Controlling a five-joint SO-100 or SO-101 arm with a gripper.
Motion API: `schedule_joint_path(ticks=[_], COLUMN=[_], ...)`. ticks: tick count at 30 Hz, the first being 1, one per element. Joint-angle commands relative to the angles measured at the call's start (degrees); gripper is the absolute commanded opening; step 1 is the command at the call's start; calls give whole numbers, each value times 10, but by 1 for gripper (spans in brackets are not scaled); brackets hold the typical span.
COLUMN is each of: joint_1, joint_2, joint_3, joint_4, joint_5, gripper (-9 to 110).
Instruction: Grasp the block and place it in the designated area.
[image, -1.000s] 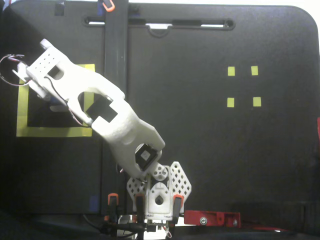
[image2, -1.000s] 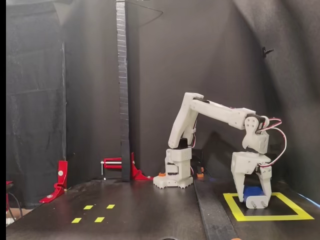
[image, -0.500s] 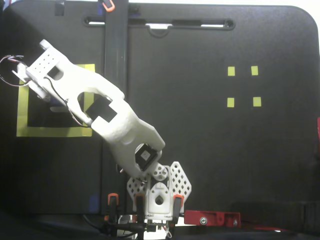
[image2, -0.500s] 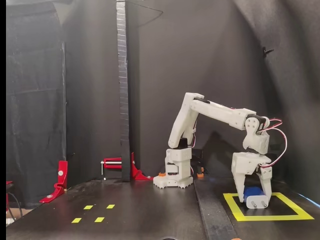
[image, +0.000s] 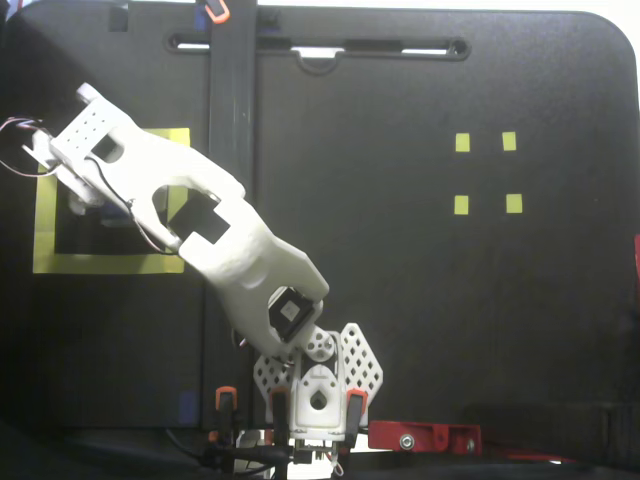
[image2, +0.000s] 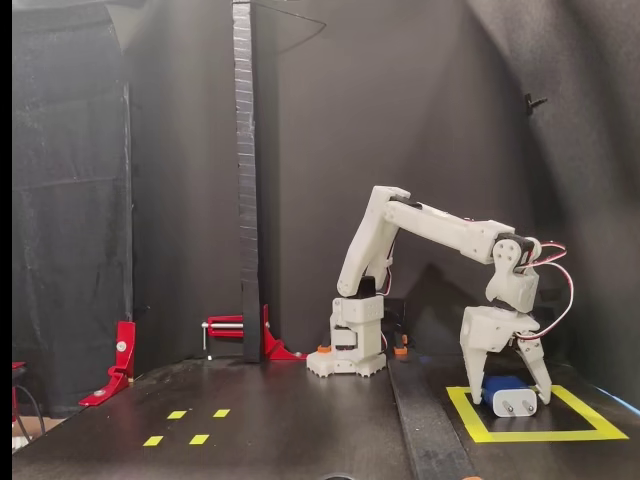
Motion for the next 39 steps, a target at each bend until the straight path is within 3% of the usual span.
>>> schedule_joint_path(ticks=[1, 17, 39], joint_1=[-2, 11, 40], joint_2=[14, 59, 234], joint_3=[-1, -4, -62], joint_4=[4, 18, 149], joint_5=[-5, -11, -25], gripper=[39, 39, 39])
